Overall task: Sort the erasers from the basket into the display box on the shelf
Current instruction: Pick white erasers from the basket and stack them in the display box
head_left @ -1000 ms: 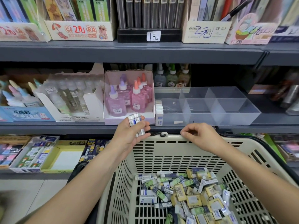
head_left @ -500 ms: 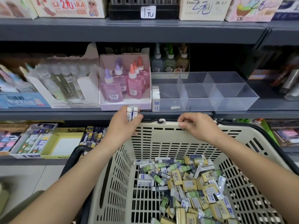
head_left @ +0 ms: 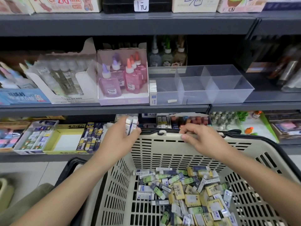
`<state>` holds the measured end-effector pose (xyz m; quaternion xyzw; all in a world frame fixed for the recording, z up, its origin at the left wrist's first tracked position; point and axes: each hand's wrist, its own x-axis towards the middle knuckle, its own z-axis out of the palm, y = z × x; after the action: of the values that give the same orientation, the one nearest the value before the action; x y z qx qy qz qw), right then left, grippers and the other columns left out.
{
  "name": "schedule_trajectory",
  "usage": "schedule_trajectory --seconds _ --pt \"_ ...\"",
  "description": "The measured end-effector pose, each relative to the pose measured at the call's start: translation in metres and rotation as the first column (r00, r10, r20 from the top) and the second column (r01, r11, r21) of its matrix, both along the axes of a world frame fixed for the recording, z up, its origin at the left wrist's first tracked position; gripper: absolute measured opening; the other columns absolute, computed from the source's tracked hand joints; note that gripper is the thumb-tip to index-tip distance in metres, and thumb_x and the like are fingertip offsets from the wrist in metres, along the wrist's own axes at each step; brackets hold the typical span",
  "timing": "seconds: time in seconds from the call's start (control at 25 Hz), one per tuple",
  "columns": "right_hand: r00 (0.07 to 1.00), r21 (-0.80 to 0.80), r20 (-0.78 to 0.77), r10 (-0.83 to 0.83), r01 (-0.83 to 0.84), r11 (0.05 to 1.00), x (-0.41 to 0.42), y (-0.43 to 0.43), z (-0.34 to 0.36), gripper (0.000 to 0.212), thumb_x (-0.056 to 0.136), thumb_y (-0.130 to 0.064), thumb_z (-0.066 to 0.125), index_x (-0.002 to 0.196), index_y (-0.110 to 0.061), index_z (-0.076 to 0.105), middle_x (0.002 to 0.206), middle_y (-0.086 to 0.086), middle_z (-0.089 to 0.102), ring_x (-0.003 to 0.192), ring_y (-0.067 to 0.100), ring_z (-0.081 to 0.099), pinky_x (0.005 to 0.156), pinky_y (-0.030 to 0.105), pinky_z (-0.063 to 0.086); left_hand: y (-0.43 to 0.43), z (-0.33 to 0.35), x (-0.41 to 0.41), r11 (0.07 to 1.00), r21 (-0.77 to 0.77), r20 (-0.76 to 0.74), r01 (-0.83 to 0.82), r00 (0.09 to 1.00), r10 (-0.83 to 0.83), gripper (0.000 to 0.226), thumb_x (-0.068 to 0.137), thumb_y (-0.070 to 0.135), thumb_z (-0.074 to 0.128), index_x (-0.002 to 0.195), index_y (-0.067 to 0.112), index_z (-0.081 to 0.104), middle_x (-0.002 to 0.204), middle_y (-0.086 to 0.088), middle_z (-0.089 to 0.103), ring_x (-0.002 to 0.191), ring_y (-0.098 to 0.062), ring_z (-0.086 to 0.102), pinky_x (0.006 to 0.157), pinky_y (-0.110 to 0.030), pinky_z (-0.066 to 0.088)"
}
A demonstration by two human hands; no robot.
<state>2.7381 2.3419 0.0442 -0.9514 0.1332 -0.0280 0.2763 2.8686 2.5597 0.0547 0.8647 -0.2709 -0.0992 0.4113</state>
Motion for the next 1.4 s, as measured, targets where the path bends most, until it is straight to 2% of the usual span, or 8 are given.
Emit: schedule_trajectory --seconds 0.16,0.36,0.56,0.72,0.84,1.0,1.2,1.4 --pt "1.000 0.000 0.008 0.016 -0.016 1.000 -0.017 0.005 -0.003 0.012 0.092 -0.030 0.055 0.099 -0.026 0.063 0.091 -0.011 0.069 0.087 0.009 0.063 0.080 0.034 0.052 0.006 -0.003 -0.007 1.000 -0.004 -0.040 0.026 0.999 -0.026 0.007 0.089 0.027 0.058 0.093 0.029 0.053 0.070 0.010 0.059 0.053 -0.004 0.054 0.054 -0.018 0.040" --pt "0.995 -0.019 0.090 -0.042 0.044 0.999 -0.010 0.013 -0.007 0.013 0.091 -0.024 0.056 0.099 -0.020 0.065 0.089 -0.003 0.071 0.086 0.018 0.065 0.082 0.034 0.049 0.006 -0.009 -0.007 0.994 -0.107 -0.039 -0.010 0.999 0.006 0.009 0.091 0.022 0.057 0.099 0.022 0.054 0.074 0.008 0.056 0.061 -0.009 0.052 0.063 -0.031 0.044" --pt "0.990 -0.025 0.130 -0.049 0.053 0.998 0.002 0.015 -0.007 0.014 0.092 -0.024 0.054 0.100 -0.018 0.065 0.089 -0.001 0.071 0.088 0.023 0.064 0.087 0.035 0.043 0.008 -0.006 -0.006 0.963 -0.266 -0.087 -0.046 0.996 0.024 0.015 0.090 0.013 0.058 0.088 0.027 0.054 0.072 0.004 0.054 0.053 -0.005 0.050 0.048 -0.011 0.042" --pt "0.995 -0.045 0.085 -0.055 0.059 0.997 -0.003 0.008 -0.007 0.014 0.091 -0.029 0.055 0.100 -0.023 0.063 0.093 -0.004 0.071 0.090 0.018 0.064 0.081 0.036 0.051 0.002 -0.006 -0.005 0.943 -0.332 -0.199 0.003 0.977 -0.073 0.015 0.090 0.011 0.058 0.103 0.017 0.056 0.092 0.000 0.064 0.071 -0.004 0.063 0.054 -0.015 0.051" --pt "0.993 -0.012 0.085 -0.087 0.089 0.996 0.004 0.002 -0.004 0.012 0.091 -0.027 0.057 0.099 -0.022 0.065 0.095 -0.005 0.070 0.092 0.015 0.064 0.079 0.028 0.048 -0.002 -0.003 0.003 0.879 -0.477 -0.356 0.011 0.912 -0.205 0.022 0.089 0.004 0.057 0.105 0.018 0.058 0.103 0.001 0.067 0.090 -0.004 0.066 0.063 -0.021 0.055" --pt "0.992 -0.055 0.078 -0.102 0.106 0.993 0.025 -0.001 0.005 0.016 0.089 -0.028 0.059 0.101 -0.021 0.067 0.103 -0.006 0.064 0.096 0.011 0.058 0.088 0.028 0.045 -0.010 0.001 0.014 0.782 -0.611 -0.608 -0.122 0.705 -0.365 0.026 0.077 0.013 0.060 0.103 0.015 0.062 0.087 0.003 0.073 0.080 -0.011 0.069 0.059 -0.020 0.055" --pt "0.973 0.476 0.217 -0.085 -0.030 0.879 0.064 0.026 0.044 0.017 0.090 -0.027 0.056 0.101 -0.021 0.068 0.085 -0.015 0.066 0.070 -0.005 0.062 0.069 0.009 0.047 -0.022 0.003 0.023 0.795 -0.594 -0.670 -0.125 0.623 -0.404 0.025 0.074 0.016 0.059 0.097 0.005 0.061 0.074 -0.005 0.073 0.072 -0.015 0.071 0.053 -0.019 0.054" --pt "0.991 0.489 0.135 0.005 -0.071 0.869 0.090 0.028 0.053 0.008 0.089 -0.010 0.059 0.086 -0.015 0.065 0.067 -0.004 0.063 0.052 -0.001 0.057 0.054 0.013 0.046 -0.033 0.001 0.026 0.839 -0.544 -0.560 -0.026 0.756 -0.340 0.012 0.090 0.008 0.053 0.093 0.011 0.064 0.076 -0.003 0.070 0.070 -0.013 0.067 0.056 -0.019 0.053"
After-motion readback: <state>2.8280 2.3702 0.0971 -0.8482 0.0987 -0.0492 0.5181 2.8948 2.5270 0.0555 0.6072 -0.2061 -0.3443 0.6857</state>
